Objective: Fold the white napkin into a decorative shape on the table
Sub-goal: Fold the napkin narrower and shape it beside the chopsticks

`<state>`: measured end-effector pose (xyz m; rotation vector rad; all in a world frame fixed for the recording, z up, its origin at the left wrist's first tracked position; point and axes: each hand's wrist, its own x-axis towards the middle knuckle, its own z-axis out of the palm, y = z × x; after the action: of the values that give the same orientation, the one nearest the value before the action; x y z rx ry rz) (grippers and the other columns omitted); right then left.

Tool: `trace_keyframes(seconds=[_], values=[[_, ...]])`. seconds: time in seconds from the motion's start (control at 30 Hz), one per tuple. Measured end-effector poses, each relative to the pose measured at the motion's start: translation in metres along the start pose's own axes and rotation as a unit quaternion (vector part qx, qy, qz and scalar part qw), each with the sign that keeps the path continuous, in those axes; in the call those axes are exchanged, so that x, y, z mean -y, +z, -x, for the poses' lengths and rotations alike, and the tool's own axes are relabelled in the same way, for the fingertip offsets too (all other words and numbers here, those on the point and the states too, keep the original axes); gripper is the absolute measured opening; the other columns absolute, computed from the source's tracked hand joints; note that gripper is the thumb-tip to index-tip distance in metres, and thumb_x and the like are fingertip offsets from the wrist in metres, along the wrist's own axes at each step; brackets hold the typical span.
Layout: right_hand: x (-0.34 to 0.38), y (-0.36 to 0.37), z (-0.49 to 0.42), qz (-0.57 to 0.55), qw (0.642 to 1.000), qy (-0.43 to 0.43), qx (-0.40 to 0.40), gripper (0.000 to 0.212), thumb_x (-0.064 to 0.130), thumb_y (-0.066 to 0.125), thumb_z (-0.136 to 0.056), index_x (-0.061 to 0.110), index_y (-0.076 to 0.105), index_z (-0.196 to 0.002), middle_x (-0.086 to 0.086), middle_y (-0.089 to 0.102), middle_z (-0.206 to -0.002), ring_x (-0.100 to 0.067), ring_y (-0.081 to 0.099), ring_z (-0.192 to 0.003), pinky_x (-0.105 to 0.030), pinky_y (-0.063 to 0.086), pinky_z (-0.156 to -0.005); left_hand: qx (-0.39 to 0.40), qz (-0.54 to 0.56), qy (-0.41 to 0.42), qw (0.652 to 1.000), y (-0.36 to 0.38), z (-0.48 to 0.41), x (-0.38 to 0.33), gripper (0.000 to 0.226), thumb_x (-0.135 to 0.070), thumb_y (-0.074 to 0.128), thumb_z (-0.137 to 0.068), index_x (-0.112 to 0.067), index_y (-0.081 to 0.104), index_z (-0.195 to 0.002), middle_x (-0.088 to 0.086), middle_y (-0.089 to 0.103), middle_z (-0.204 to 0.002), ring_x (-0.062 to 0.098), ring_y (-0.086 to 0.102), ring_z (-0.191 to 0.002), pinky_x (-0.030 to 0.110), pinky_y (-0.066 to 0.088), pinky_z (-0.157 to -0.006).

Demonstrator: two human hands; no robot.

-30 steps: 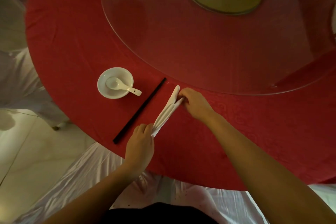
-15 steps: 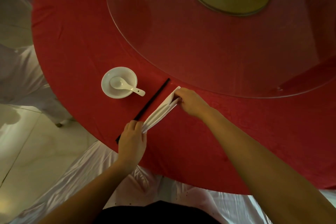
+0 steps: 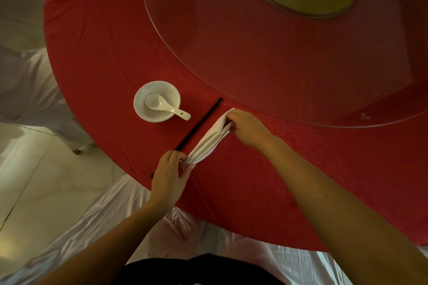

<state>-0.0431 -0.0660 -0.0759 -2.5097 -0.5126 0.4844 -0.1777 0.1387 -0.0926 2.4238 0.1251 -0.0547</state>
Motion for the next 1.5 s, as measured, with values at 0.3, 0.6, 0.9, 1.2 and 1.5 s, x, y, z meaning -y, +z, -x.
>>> trace_keyframes(seconds=[0.3, 0.6, 0.9, 1.2, 1.5], values=[[0.000, 0.000, -0.001, 0.027, 1.000, 0.009, -0.001, 0.021, -0.006, 0.045, -0.081, 0.012, 0.055, -0.086, -0.003, 0.058, -0.098, -0.015, 0.050, -0.081, -0.027, 0.036, -0.066, 0.003, -0.042, -0.002, 0.999, 0.003, -0.002, 0.002, 0.017, -0.025, 0.065, -0.083, -0.013, 0.058, -0.092, -0.002, 0.056, -0.088, 0.011, 0.050, -0.077, 0.019, 0.040, -0.065], [0.003, 0.000, 0.003, 0.065, 0.997, 0.028, -0.020, 0.019, 0.001, 0.052, -0.084, 0.012, 0.055, -0.100, -0.005, 0.056, -0.109, -0.021, 0.054, -0.090, -0.030, 0.038, -0.065, 0.029, -0.082, 0.012, 0.996, -0.002, -0.005, 0.001, 0.038, -0.036, 0.067, -0.079, -0.013, 0.058, -0.108, 0.003, 0.060, -0.101, 0.017, 0.054, -0.091, 0.022, 0.039, -0.070], [0.009, -0.008, 0.015, 0.120, 0.991, 0.053, -0.035, 0.033, 0.004, 0.058, -0.081, 0.010, 0.046, -0.111, -0.011, 0.046, -0.117, -0.031, 0.057, -0.090, -0.036, 0.041, -0.058, 0.007, -0.083, 0.075, 0.994, -0.031, -0.013, -0.017, 0.061, -0.048, 0.068, -0.074, -0.011, 0.054, -0.120, 0.008, 0.059, -0.117, 0.023, 0.054, -0.104, 0.030, 0.046, -0.080], [0.017, -0.001, 0.027, 0.085, 0.993, 0.068, -0.040, 0.042, 0.017, 0.061, -0.085, 0.007, 0.045, -0.122, -0.014, 0.045, -0.118, -0.035, 0.056, -0.096, -0.041, 0.045, -0.070, 0.090, -0.161, 0.067, 0.980, -0.005, 0.004, -0.044, 0.080, -0.057, 0.061, -0.074, -0.013, 0.035, -0.135, 0.004, 0.049, -0.125, 0.021, 0.047, -0.111, 0.032, 0.043, -0.092], [0.013, 0.000, 0.024, 0.066, 0.996, 0.037, -0.057, 0.057, -0.001, 0.052, -0.083, 0.015, 0.035, -0.136, -0.009, 0.041, -0.134, -0.028, 0.053, -0.107, -0.038, 0.047, -0.076, 0.029, -0.077, 0.015, 0.996, 0.006, -0.001, -0.030, 0.021, -0.008, 0.054, -0.085, -0.008, 0.055, -0.106, 0.008, 0.055, -0.104, 0.023, 0.049, -0.099, 0.030, 0.044, -0.079]])
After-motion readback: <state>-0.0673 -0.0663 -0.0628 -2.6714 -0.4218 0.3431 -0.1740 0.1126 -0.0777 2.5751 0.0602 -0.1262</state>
